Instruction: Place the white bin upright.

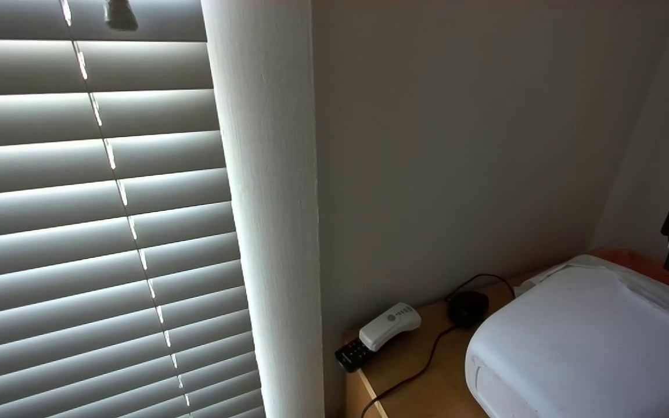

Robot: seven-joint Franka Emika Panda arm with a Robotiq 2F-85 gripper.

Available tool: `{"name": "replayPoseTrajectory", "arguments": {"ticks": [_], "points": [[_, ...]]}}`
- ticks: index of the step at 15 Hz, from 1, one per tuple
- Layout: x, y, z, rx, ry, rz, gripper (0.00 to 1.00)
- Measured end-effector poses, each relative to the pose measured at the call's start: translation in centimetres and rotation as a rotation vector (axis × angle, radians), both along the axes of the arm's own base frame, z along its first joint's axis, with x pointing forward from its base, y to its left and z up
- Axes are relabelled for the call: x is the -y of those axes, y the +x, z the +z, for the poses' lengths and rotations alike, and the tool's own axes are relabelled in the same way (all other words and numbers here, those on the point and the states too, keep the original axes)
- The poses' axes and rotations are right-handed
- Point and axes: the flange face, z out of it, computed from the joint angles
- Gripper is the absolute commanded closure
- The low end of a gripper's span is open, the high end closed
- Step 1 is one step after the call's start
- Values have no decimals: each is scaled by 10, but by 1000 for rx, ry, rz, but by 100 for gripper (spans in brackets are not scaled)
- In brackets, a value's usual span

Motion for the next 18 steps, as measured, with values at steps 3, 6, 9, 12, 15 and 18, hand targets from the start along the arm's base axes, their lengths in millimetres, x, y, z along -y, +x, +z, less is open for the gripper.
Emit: {"name": "replayPoseTrajectory", "arguments": {"ticks": [3, 6, 9, 12, 15, 18], "points": [[4, 2, -27, 13, 74, 132, 0], [17, 4, -61, 67, 168, 255, 0], [24, 7, -76, 150, 272, 330, 0], [20, 12, -72, 225, 370, 375, 0], [10, 17, -64, 251, 479, 398, 17], [2, 20, -59, 219, 572, 398, 42]]}}
